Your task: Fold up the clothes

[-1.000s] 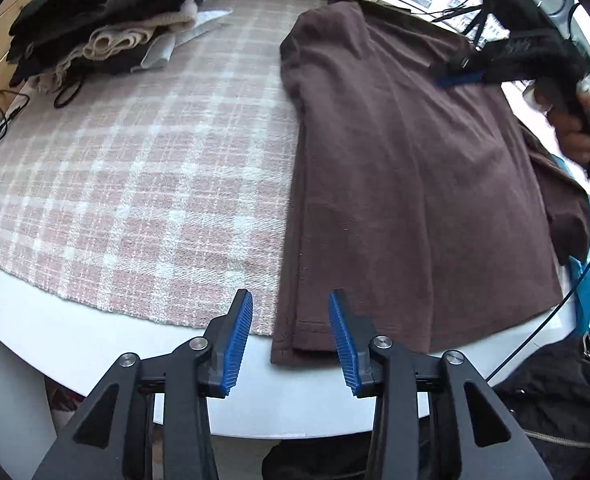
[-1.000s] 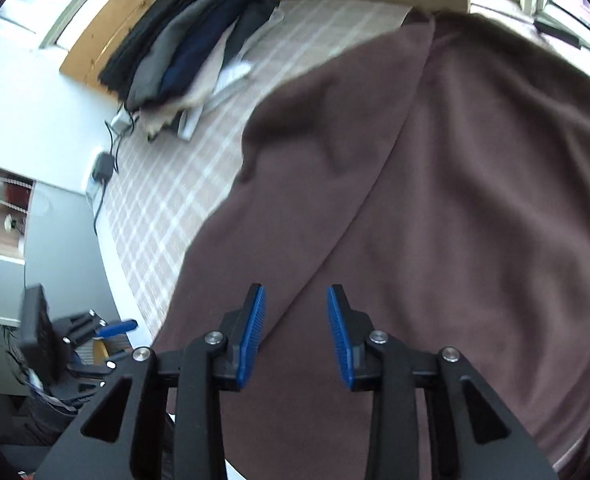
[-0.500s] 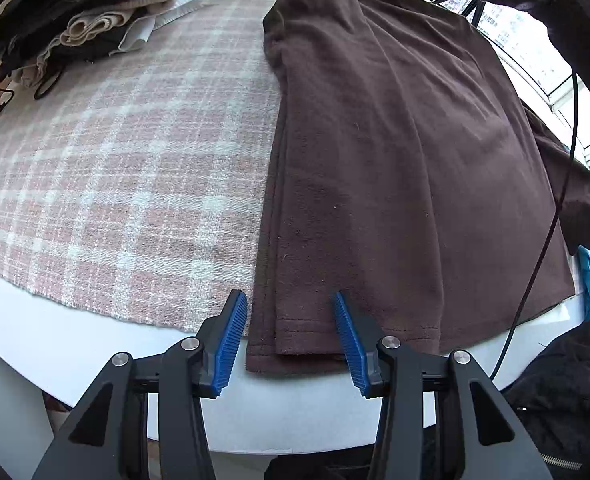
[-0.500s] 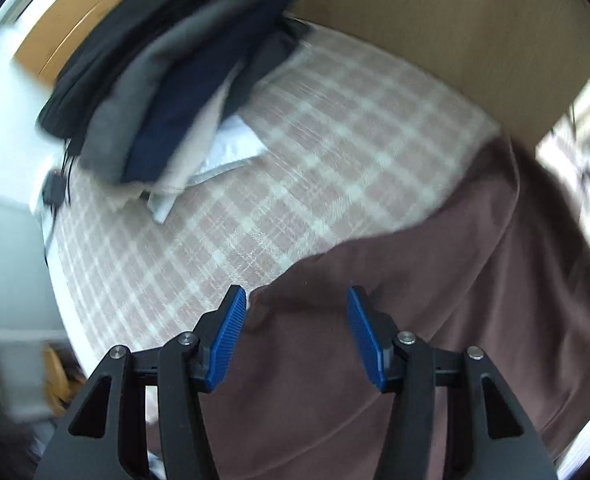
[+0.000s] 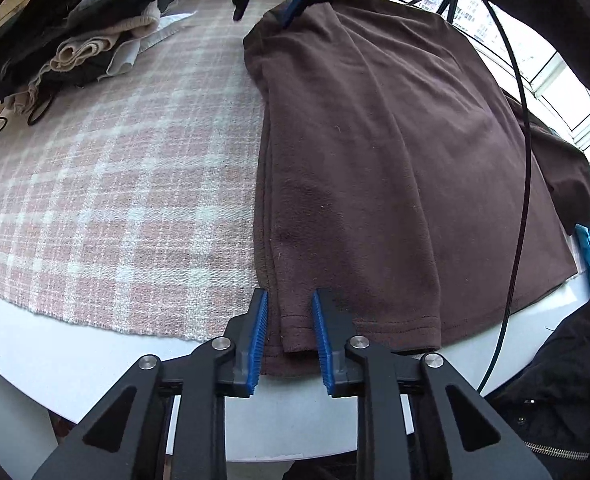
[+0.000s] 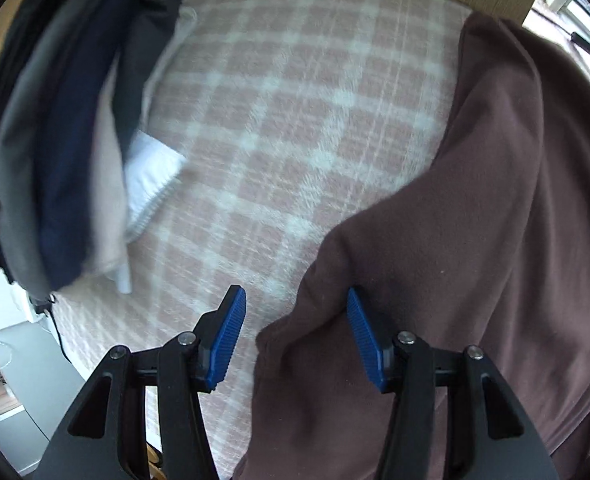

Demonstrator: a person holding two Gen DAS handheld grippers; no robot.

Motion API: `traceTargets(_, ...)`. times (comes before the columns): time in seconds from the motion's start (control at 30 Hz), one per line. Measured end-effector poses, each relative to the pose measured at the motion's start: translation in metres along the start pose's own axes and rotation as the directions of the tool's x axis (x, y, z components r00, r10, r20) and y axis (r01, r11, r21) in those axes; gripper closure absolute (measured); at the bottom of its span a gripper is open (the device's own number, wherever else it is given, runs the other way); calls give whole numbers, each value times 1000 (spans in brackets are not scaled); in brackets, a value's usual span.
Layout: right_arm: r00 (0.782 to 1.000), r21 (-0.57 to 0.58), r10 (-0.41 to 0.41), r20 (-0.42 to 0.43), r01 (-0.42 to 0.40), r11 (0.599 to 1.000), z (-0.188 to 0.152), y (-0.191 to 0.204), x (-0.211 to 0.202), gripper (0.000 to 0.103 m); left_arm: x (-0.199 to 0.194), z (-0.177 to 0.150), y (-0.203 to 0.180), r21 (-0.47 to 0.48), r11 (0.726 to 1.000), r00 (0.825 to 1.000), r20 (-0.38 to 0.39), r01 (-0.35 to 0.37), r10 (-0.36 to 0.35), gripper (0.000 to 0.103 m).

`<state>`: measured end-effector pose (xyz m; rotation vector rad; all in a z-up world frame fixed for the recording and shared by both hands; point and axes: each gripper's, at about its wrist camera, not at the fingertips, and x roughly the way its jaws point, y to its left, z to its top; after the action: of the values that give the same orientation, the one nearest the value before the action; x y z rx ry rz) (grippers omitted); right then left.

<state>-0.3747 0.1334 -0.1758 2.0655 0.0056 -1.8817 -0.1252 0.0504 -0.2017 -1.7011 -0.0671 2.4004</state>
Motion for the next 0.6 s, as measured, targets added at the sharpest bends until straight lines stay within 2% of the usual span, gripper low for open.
traceTargets(0.03,1000,-11,-11,13,11,1000,-2,1,-1,53,-1,-2,0,4,1000,1000,5,5,-5,88)
traceTargets(0.07,999,-26,-30,26,31,999,-4,2,-2,64,-1,-3,1,6,1000,1000,10,10,-10,90)
traceTargets(0.1,998,-38,-43,37,44,998,-6,1,-4,80,-2,-4,1,12,1000,1000,18,16,-16,92)
traceTargets(0.2,998,-39,12,65,-9,999,-14,-16,-21,92,-4,-5,3,34,999,999,41,33,-34,94)
traceTargets(0.37,989,-45,102,111,-98,994,-26,-43,-50,94,-26,-5,-4,57,997,996,70,48,-51,94)
traceTargets(0.6,963,-39,200,180,-196,980,-42,-92,-91,95,-55,0,-37,155,985,990,106,82,-99,94)
